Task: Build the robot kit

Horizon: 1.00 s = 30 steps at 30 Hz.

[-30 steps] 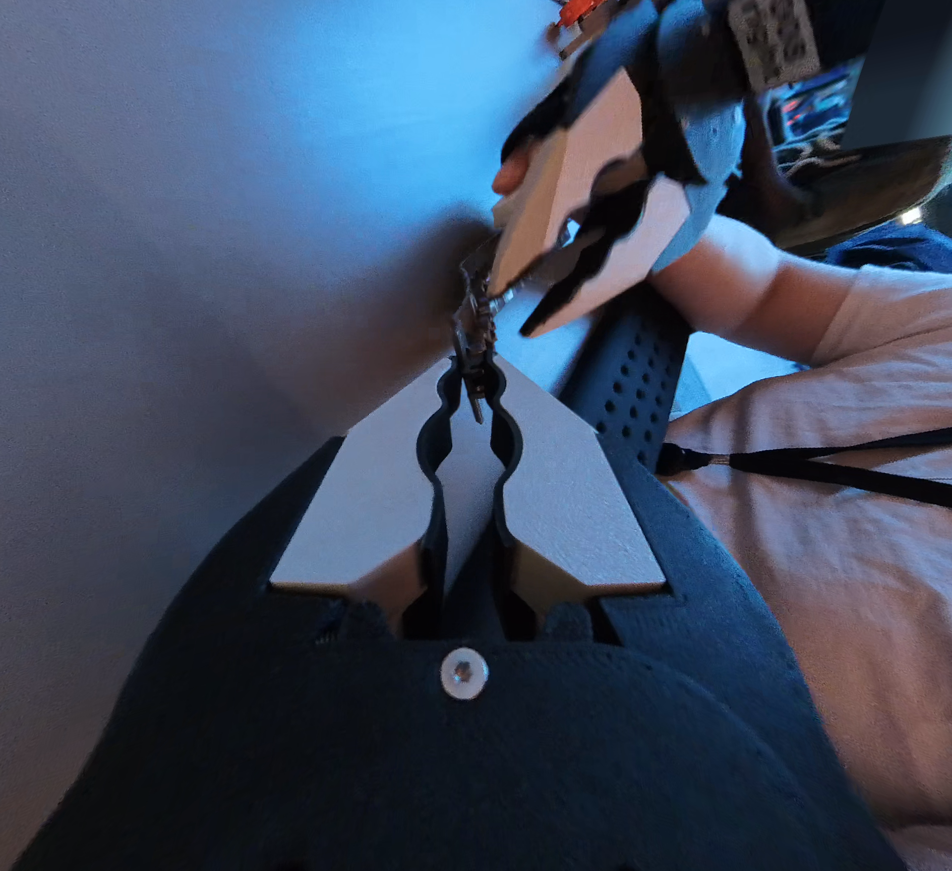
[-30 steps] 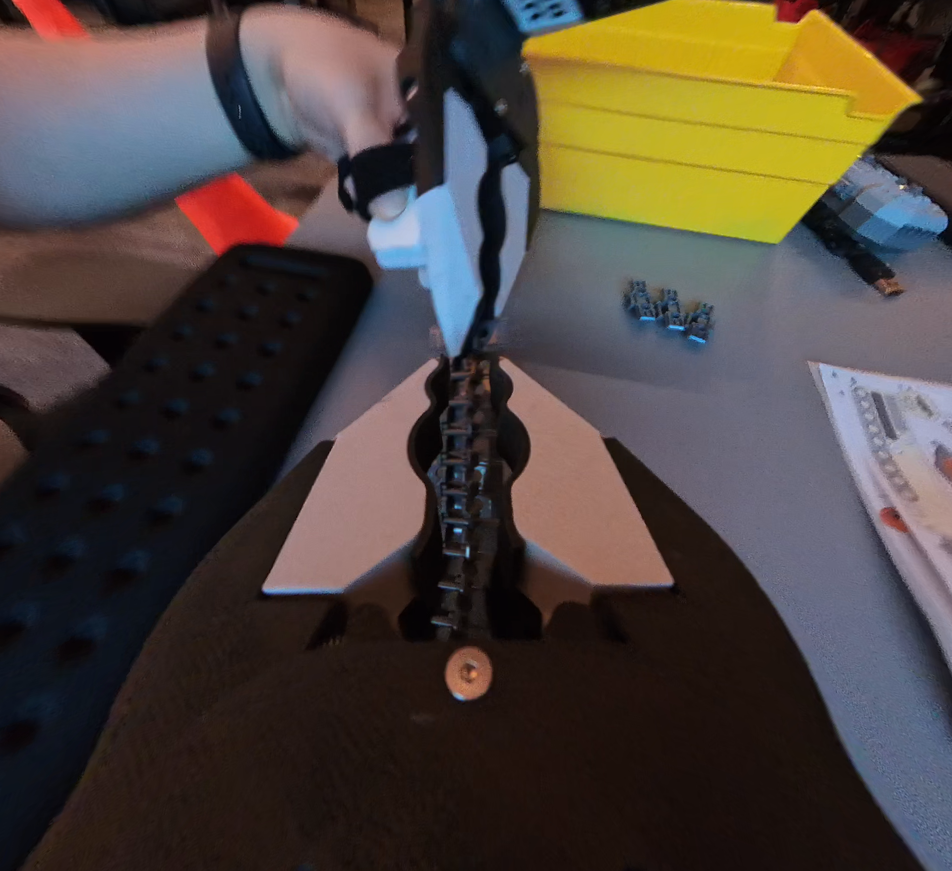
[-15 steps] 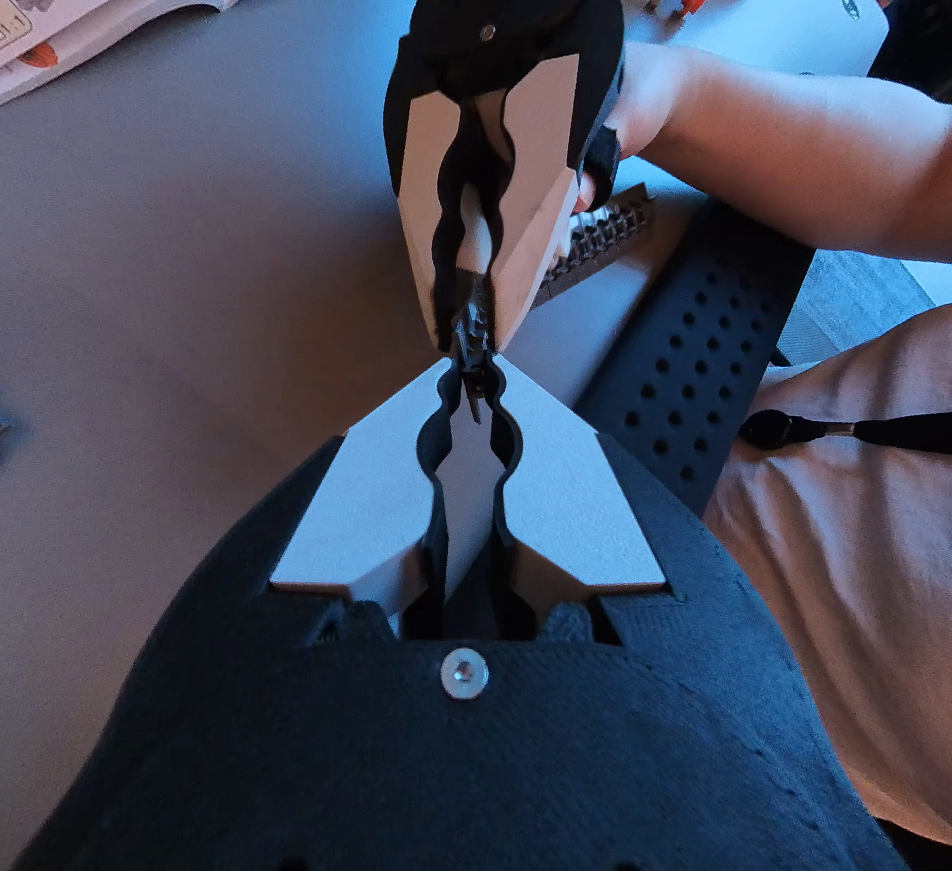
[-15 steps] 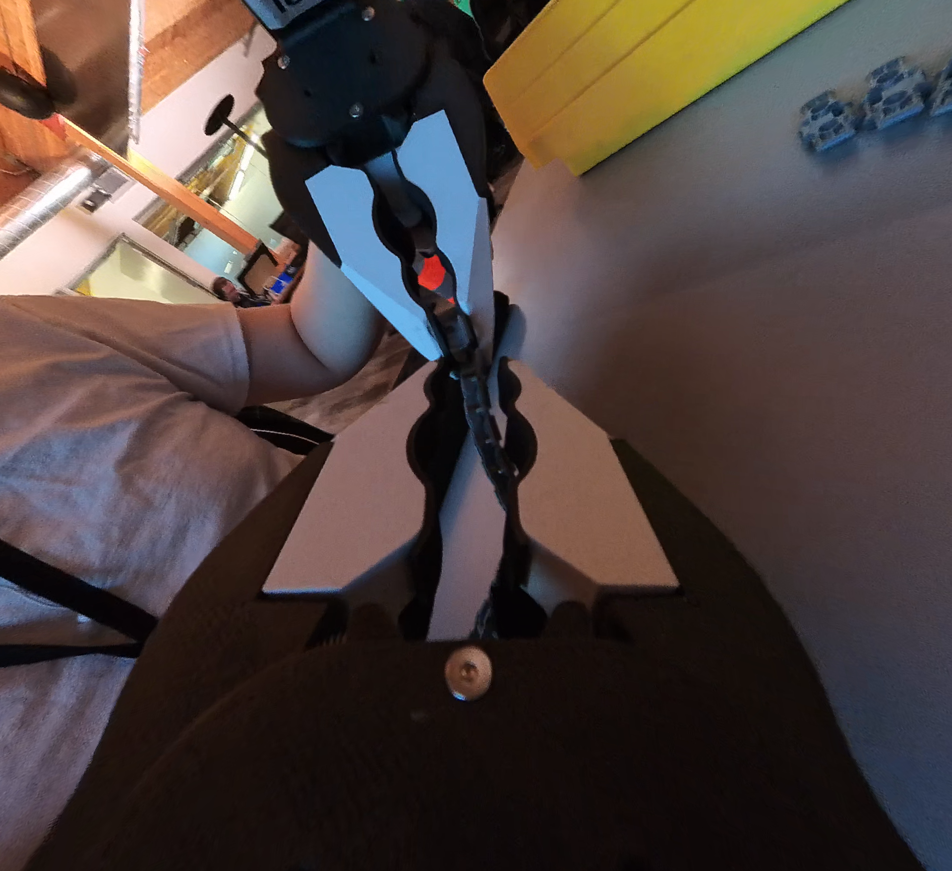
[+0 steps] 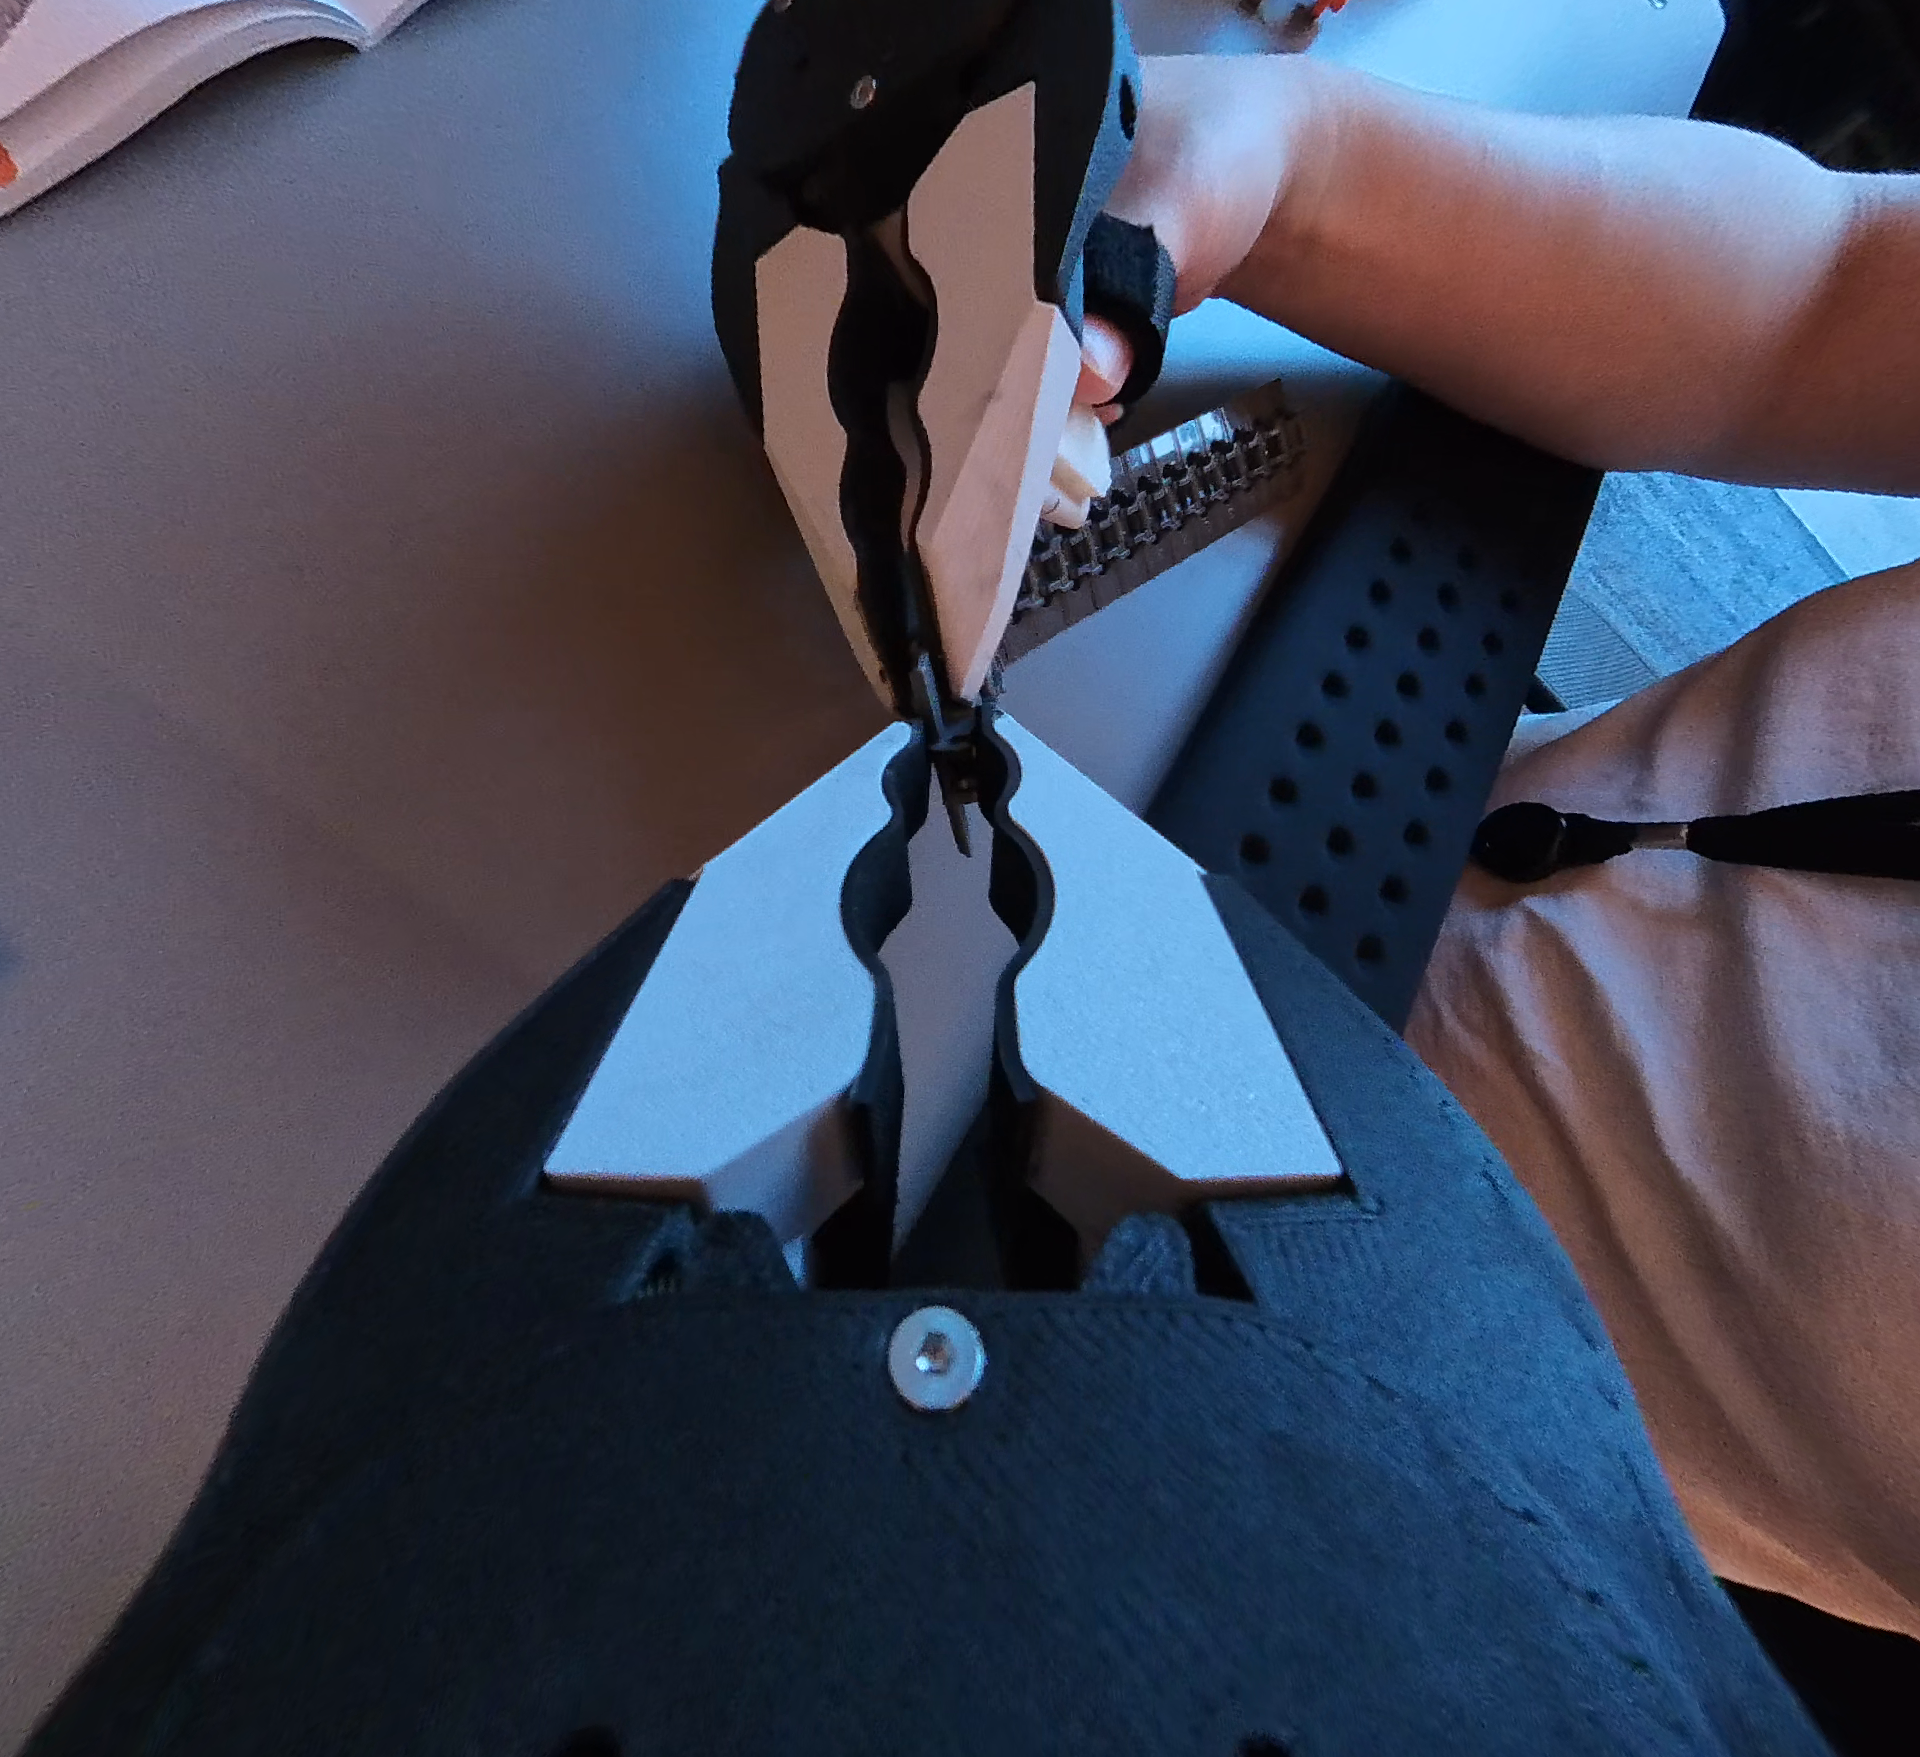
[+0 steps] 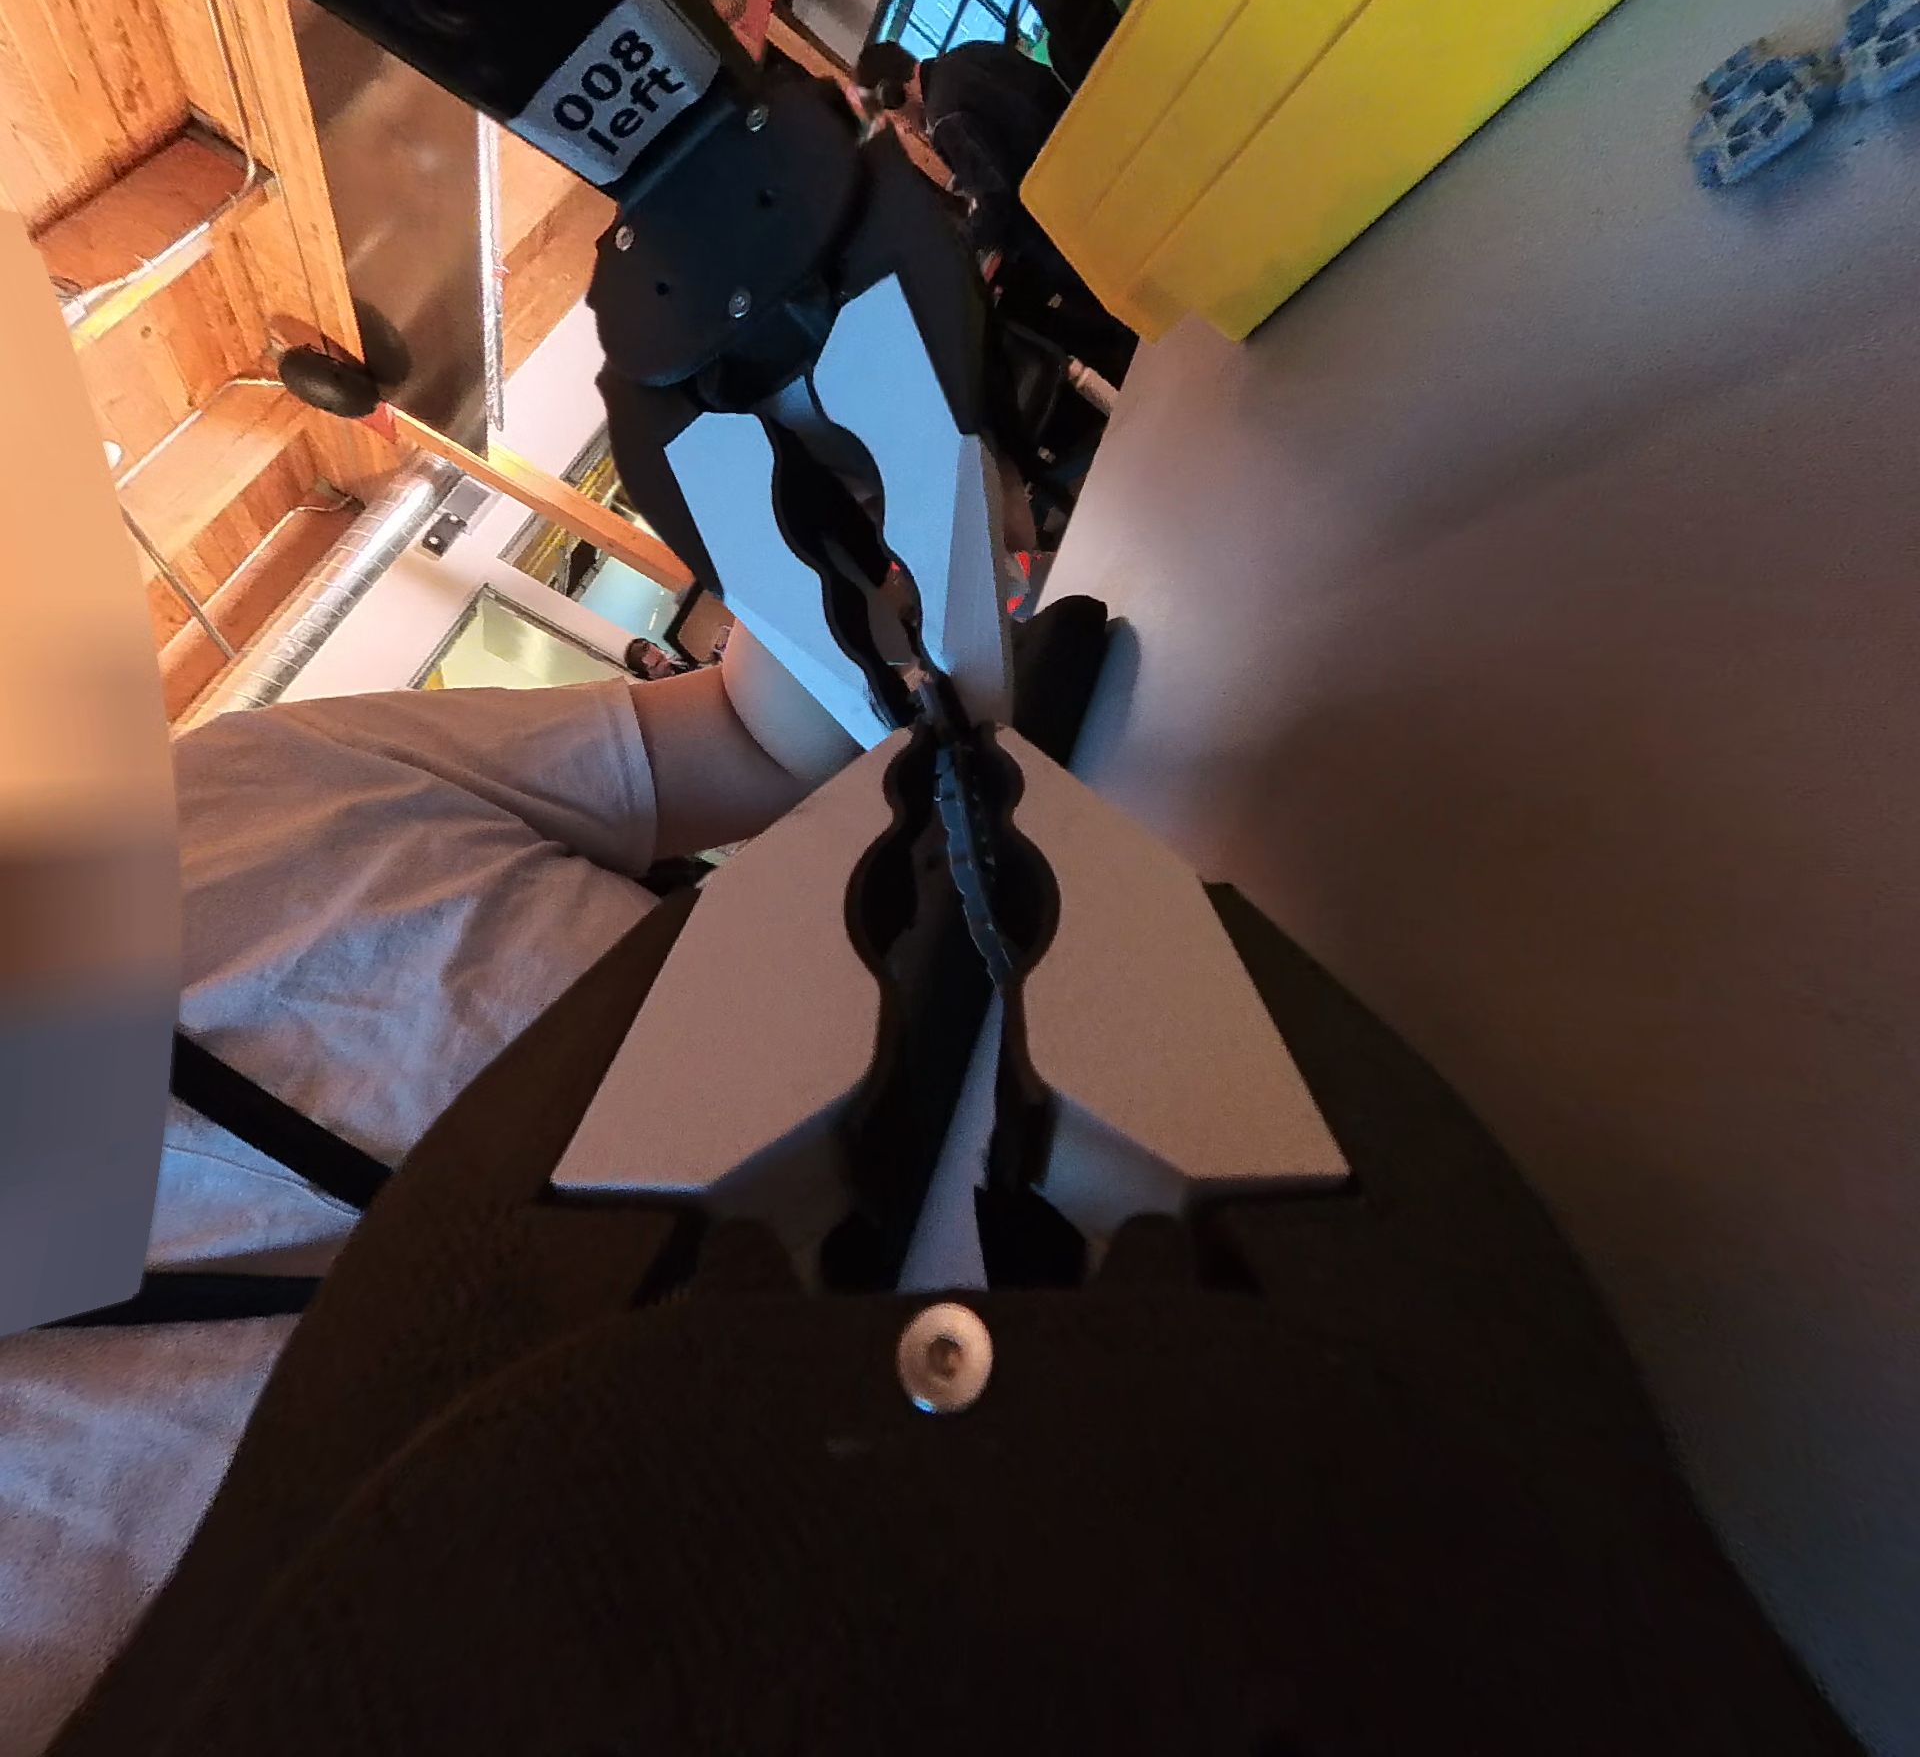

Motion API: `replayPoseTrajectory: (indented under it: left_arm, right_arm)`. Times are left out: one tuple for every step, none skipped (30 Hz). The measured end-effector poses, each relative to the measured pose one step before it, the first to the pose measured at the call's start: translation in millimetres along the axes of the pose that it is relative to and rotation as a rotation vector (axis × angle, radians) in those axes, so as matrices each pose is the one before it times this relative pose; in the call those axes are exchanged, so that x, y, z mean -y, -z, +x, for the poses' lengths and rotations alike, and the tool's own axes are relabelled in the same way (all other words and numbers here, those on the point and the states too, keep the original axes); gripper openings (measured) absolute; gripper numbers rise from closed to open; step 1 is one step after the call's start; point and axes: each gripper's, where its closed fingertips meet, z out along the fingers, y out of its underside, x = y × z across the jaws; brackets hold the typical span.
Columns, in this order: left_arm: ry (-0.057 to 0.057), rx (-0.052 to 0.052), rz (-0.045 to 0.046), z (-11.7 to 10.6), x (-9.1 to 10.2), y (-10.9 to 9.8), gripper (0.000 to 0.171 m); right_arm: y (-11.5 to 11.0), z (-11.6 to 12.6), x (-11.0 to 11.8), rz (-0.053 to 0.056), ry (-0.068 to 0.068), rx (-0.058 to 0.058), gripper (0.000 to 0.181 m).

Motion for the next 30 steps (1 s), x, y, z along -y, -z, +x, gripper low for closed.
replayPoseTrajectory:
  left_arm:
    - [0.0006, -0.0068, -0.00141, 0.69, -0.02, -0.37, 0.007]
    - [0.0018, -0.0035, 0.00240, 0.03, 0.28, -0.69, 0.007]
    - [0.0052, -0.0045, 0.00493, -0.31, 0.57, -0.68, 0.007]
    - [0.0088, -0.0112, 0.00386, 0.40, 0.25, -0.73, 0.007]
    - [0.0128, -0.0132, 0.00415, 0.27, 0.16, -0.44, 0.007]
    - [0.0142, -0.0105, 0.00744, -0.43, 0.46, -0.48, 0.007]
    - [0.0149, -0.0110, 0.00884, -0.35, 0.38, -0.34, 0.007]
    - [0.0155, -0.0149, 0.00863, 0.10, 0.23, -0.32, 0.007]
    - [0.0145, -0.0172, 0.00743, 0.53, 0.00, -0.38, 0.007]
    - [0.0118, -0.0124, 0.00670, 0.06, -0.20, -0.13, 0.007]
    - [0.0088, -0.0093, 0.00506, -0.13, -0.36, -0.09, 0.007]
    - [0.0050, -0.0102, 0.00710, 0.40, -0.01, 0.17, 0.007]
    - [0.0051, -0.0088, 0.00957, 0.24, 0.14, 0.42, 0.007]
    - [0.0103, -0.0092, 0.01034, -0.12, 0.17, 0.56, 0.008]
    - [0.0151, -0.0120, 0.00890, 0.11, -0.51, 0.72, 0.009]
    - [0.0202, -0.0142, 0.00439, -0.06, -1.69, 0.81, 0.011]
    - [0.0195, -0.0124, 0.00945, -0.46, -1.20, 0.96, 0.013]
    - [0.0169, -0.0119, 0.01691, -0.50, -0.49, 0.95, 0.014]
    - [0.0165, -0.0154, 0.01640, 0.18, -0.66, 1.01, 0.014]
    - [0.0175, -0.0163, 0.01463, 0.36, -0.74, 0.69, 0.014]
    - [0.0173, -0.0138, 0.01228, 0.30, -1.02, 0.50, 0.014]
    - [0.0151, -0.0128, 0.01498, 0.58, -0.32, 0.47, 0.015]
    - [0.0113, -0.0145, 0.01849, 1.25, 0.44, 0.51, 0.015]
    - [0.0077, -0.0155, 0.02001, 1.62, 1.10, 0.51, 0.016]
    - [0.0077, -0.0111, 0.02094, 0.94, 1.48, 0.60, 0.015]
    - [0.0107, -0.0068, 0.01934, -0.05, 1.52, 0.14, 0.015]
    - [0.0074, -0.0052, 0.01470, -0.36, 0.93, -0.20, 0.015]
    - [0.0024, 0.0006, 0.00707, -1.22, -0.02, -0.60, 0.014]
    - [-0.0034, 0.0054, 0.00287, -1.49, -0.56, -0.67, 0.011]
    - [-0.0090, 0.0053, 0.00366, -0.71, -0.19, -0.74, 0.009]
  right_arm:
    - [0.25, -0.60, -0.74, -0.0078, 0.0003, 0.0018, 0.004]
    - [0.65, -0.04, -0.49, -0.0080, 0.0170, -0.0081, 0.004]
    - [0.93, 0.35, 0.02, -0.0055, 0.0110, -0.0114, 0.004]
    - [0.70, -0.05, -0.27, -0.0057, 0.0028, -0.0052, 0.002]
    - [0.45, -0.08, -0.61, -0.0029, -0.0003, 0.0004, 0.002]
    - [0.61, 0.40, 0.09, 0.0039, -0.0108, 0.0003, 0.002]
    - [0.61, 0.57, 0.11, 0.0043, -0.0161, 0.0024, 0.002]
    - [0.44, 0.26, 0.00, 0.0033, -0.0079, 0.0035, 0.002]
    - [0.30, -0.25, -0.53, -0.0015, 0.0028, 0.0034, 0.001]
    - [0.17, 0.04, -0.29, -0.0032, 0.0055, -0.0028, 0.001]
    - [-0.09, 0.39, -0.46, -0.0041, 0.0059, -0.0064, 0.000]
    - [-0.15, -0.11, -0.27, -0.0020, 0.0072, -0.0018, 0.001]
    - [-0.16, -0.26, 0.10, 0.0004, 0.0009, 0.0016, 0.000]
    - [-0.19, -0.09, 0.02, 0.0014, -0.0049, 0.0034, 0.000]
    - [-0.29, -0.15, -0.19, -0.0003, -0.0038, 0.0044, 0.001]
    - [-0.01, 0.12, -0.18, -0.0004, -0.0009, 0.0016, 0.000]
    - [0.38, 0.09, 0.48, 0.0032, -0.0010, 0.0010, 0.001]
    - [0.61, -0.10, 0.63, 0.0043, -0.0002, 0.0019, 0.001]
    - [0.66, -0.35, 0.54, 0.0041, 0.0005, 0.0029, 0.001]
    - [0.62, -0.18, 0.50, 0.0030, -0.0006, 0.0025, 0.001]
    - [0.39, 0.27, 0.46, 0.0030, -0.0011, -0.0004, 0.001]
    - [0.22, 0.28, 0.15, 0.0007, 0.0011, -0.0012, 0.000]
    - [-0.04, 0.13, -0.14, -0.0009, 0.0024, -0.0016, 0.001]
    - [-0.11, -0.20, -0.07, -0.0011, 0.0024, 0.0004, 0.000]
    - [-0.09, -0.04, -0.22, -0.0010, 0.0020, -0.0009, 0.000]
    - [-0.11, -0.01, -0.01, 0.0000, 0.0025, -0.0006, 0.000]
    - [0.01, -0.39, 0.11, 0.0003, 0.0026, 0.0018, 0.000]
    - [0.13, 0.09, 0.18, 0.0018, 0.0011, -0.0013, 0.000]
    - [0.14, 0.40, 0.09, 0.0012, -0.0009, -0.0028, 0.000]
    - [0.08, 0.57, 0.09, 0.0009, -0.0013, -0.0040, 0.000]
